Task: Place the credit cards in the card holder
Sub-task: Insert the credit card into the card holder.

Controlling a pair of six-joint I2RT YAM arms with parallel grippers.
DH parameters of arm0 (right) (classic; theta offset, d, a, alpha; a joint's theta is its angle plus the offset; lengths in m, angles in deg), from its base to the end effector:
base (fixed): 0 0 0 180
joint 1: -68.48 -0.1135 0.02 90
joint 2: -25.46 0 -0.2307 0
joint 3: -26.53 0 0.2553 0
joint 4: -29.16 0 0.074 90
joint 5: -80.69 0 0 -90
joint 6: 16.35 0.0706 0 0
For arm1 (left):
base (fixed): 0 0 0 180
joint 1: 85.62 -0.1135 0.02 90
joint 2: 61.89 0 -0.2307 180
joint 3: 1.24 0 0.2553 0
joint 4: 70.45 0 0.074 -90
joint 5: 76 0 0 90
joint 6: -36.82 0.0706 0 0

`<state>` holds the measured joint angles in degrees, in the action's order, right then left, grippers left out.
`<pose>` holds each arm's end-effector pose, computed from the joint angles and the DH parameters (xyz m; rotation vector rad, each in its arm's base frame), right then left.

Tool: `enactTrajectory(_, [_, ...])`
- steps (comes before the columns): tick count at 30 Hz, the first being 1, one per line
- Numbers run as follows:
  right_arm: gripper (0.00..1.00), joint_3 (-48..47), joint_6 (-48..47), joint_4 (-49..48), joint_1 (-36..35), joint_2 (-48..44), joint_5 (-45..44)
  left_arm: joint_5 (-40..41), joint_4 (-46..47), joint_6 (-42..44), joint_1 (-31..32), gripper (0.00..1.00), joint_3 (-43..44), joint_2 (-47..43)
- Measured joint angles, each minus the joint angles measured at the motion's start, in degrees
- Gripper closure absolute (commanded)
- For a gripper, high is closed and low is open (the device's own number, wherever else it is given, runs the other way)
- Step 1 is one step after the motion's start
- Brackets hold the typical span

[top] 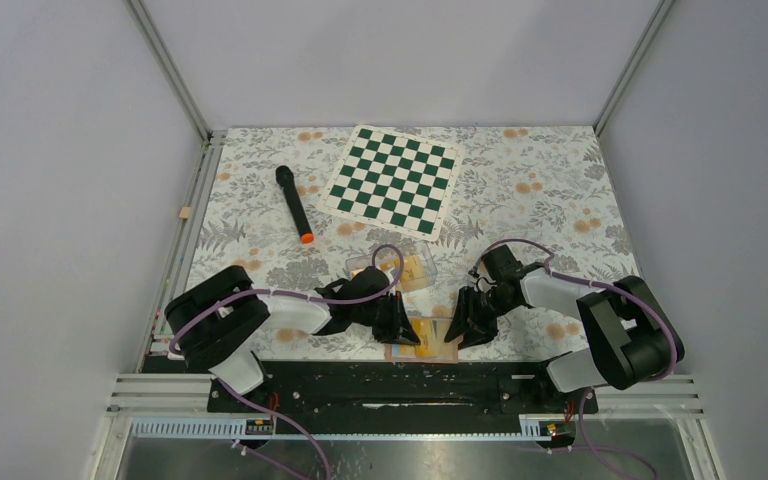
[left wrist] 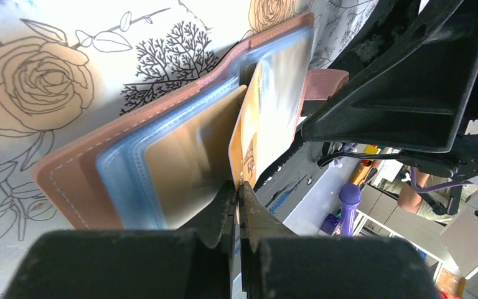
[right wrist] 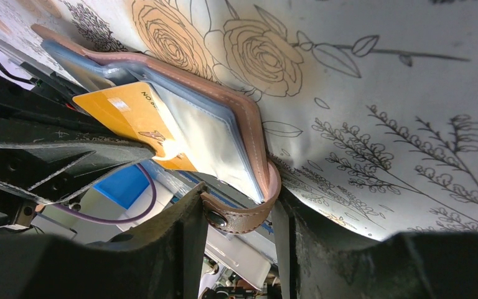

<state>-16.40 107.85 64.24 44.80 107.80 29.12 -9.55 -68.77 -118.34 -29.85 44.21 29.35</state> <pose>0.1848 0.1290 0.0555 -0.1268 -2.8562 -1.0593 0.1469 -0.2661 0.0646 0.0170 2.7994 -1.3137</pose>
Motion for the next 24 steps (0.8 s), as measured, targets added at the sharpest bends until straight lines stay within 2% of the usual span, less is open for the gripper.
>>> enactTrajectory(24, [0.54,0.0,0.0,0.0,0.0,0.2,0.1,-1.5,-4.9,4.5,-0.7,1.0,1.7,-1.4])
